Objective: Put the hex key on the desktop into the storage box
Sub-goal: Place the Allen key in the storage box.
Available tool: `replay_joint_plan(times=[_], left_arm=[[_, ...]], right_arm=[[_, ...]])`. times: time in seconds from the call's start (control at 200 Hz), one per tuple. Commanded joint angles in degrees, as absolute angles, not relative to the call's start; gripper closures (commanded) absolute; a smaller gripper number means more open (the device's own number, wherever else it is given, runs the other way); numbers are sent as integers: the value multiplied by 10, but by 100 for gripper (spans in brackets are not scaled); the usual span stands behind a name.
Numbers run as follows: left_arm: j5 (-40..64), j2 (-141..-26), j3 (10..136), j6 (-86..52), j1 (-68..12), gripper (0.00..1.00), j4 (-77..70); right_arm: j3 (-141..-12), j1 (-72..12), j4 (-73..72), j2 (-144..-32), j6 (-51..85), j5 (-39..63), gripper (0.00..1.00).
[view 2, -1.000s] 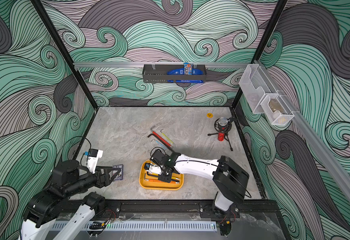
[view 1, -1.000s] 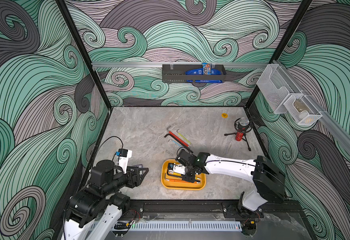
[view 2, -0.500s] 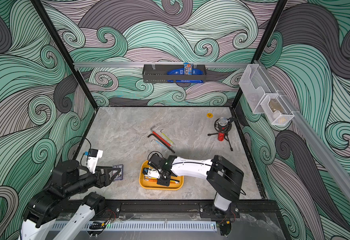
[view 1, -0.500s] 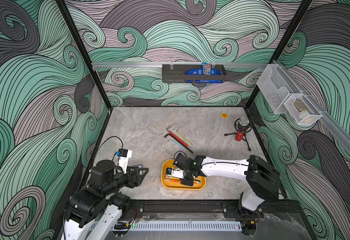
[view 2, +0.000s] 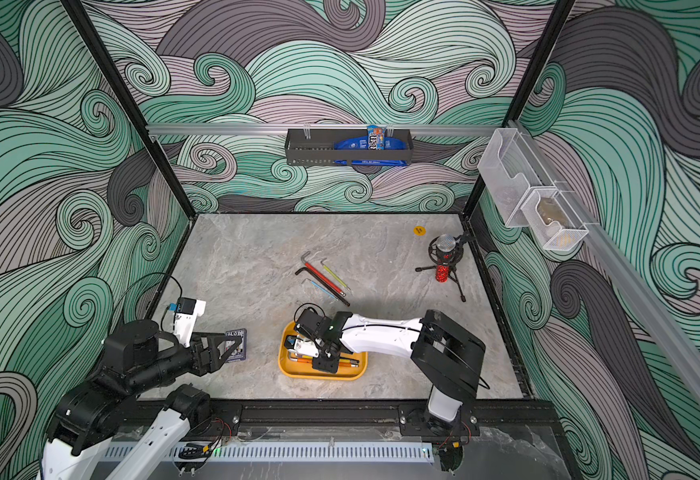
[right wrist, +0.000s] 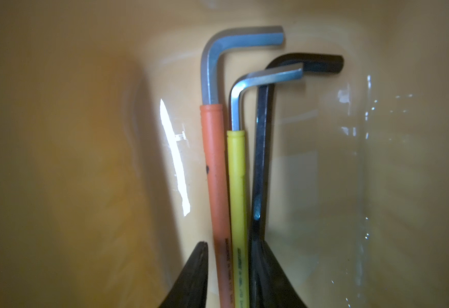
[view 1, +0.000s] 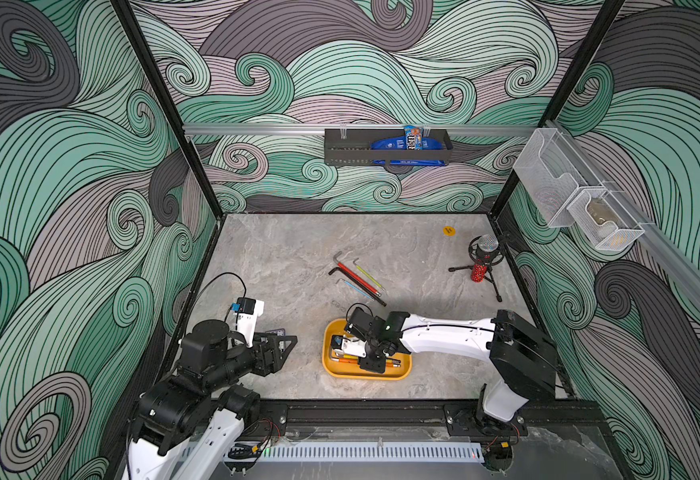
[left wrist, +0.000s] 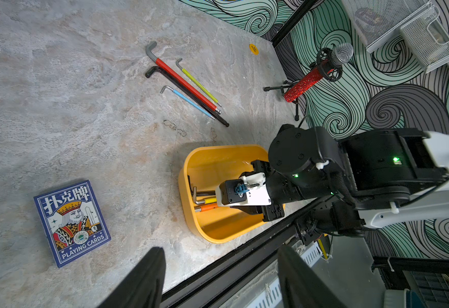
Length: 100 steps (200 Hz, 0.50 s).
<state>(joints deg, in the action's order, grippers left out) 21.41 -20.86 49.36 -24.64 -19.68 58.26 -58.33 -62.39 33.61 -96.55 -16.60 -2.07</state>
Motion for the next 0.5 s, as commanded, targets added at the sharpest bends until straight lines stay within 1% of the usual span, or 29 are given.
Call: replay_joint_plan(times=[0.0,0.13,0.31,0.375,0.495], left_arm=[[210,-210,510,-247,-199,30,578],[211,-211,509,-247,-199,31,579],[214,-211,506,-246,-199,30,578],[214,-210,505,-247,-200,30,577],[216,-211,502,-246,-199,30,575]], right_arm=[[-613,-618,337,-933,-152,-28,65],[-639,-587,338,-913,-139,-24,65],[-676,-519,338,-907,-126,-15,65],[-693,-488,341,-918,-119,-29,66],[-736,-457,355,-951,-116,-41,66]])
